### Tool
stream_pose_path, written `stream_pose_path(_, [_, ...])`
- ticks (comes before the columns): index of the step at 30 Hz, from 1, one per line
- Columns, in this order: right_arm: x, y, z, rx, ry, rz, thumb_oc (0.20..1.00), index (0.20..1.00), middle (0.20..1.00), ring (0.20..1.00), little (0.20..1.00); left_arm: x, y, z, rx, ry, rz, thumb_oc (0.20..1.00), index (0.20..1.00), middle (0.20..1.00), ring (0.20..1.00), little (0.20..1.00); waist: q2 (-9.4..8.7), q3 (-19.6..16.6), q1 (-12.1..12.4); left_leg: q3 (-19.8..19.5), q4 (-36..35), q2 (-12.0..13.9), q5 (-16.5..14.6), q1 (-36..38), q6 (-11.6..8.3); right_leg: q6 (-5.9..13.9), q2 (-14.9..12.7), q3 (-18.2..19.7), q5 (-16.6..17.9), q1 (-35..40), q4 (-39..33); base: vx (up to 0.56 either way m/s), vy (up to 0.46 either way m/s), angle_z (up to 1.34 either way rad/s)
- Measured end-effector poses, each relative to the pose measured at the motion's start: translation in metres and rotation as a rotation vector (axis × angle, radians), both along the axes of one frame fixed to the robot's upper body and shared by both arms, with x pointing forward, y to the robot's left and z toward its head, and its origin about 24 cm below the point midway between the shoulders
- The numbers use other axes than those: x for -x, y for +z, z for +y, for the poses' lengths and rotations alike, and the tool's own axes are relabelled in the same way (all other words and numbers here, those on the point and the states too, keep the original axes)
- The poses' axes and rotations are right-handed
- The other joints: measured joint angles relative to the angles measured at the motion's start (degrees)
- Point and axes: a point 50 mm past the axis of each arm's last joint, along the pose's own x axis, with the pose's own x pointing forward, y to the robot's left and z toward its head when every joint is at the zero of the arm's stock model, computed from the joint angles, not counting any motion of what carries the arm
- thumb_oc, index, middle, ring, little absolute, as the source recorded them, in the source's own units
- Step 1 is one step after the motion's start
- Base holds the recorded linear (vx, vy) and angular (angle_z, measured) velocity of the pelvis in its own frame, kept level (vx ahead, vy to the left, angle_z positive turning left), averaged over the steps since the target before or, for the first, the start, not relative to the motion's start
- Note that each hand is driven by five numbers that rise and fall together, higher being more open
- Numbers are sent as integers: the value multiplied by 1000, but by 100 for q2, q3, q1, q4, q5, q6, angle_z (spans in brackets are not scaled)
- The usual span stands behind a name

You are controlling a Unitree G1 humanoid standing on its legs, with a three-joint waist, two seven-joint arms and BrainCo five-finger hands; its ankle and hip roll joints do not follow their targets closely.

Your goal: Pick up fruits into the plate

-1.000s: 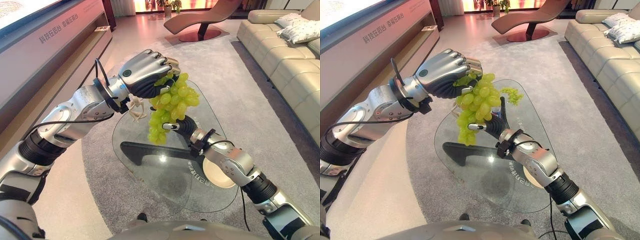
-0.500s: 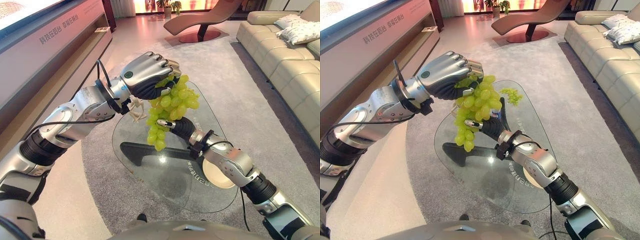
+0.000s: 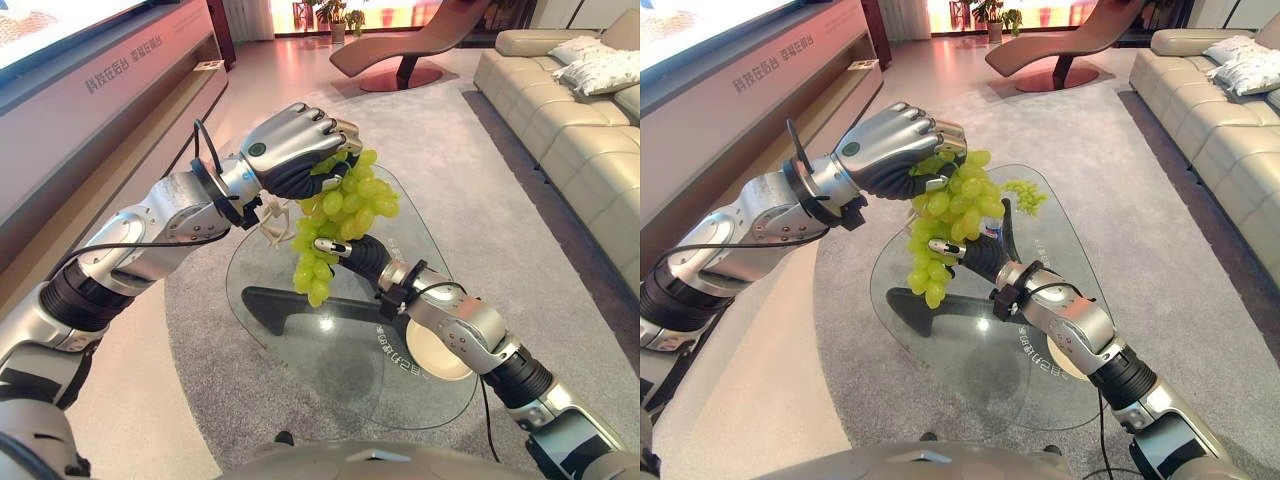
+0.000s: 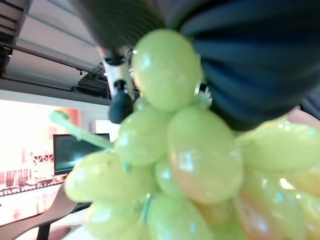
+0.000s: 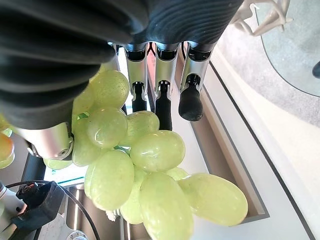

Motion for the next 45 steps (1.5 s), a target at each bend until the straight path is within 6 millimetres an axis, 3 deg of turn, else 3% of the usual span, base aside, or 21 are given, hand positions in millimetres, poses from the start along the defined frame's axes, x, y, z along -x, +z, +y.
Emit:
stream_pose_path(20, [-1, -9, -13, 12, -48, 33, 200, 200, 200, 200, 200, 0, 1, 0, 58, -20, 32, 1000, 1000, 1000, 1000, 1000, 3, -25, 1, -19, -2, 0, 1, -18, 1, 0, -1, -21, -1, -1, 0, -12, 5, 0])
stream_pose_path(29, [0, -20, -54, -7, -204, 53, 200, 200, 200, 200, 200, -7, -17, 43, 208, 136, 100, 1000, 1000, 1000, 1000, 1000, 26, -43, 4, -27, -4, 1, -22, -31, 35, -7, -2, -33, -6, -6, 0, -22, 10, 0])
stream_pose_path(38, [16, -46, -112, 19, -458, 85, 200, 200, 200, 200, 200, -3, -87, 118, 383, 478, 320, 1000, 1000, 1000, 1000, 1000, 35, -58, 9, -28, -7, 4, -34, -78, 43, -4, -5, -36, -13, -46, -3, 3, 5, 0])
stream_pose_path(42, [20, -52, -129, 27, -535, 84, 200, 200, 200, 200, 200, 2, -117, 136, 431, 582, 420, 1000, 1000, 1000, 1000, 1000, 32, -57, 13, -27, -6, 3, -31, -103, 45, -2, -4, -35, -11, -75, -2, 0, 0, 0])
stream_pose_path(45, [27, -63, -139, 40, -590, 103, 200, 200, 200, 200, 200, 13, -161, 152, 550, 714, 589, 1000, 1000, 1000, 1000, 1000, 17, -46, -19, -22, -6, 2, -31, -106, 44, 2, -5, -33, -14, -84, -16, 0, 0, 0])
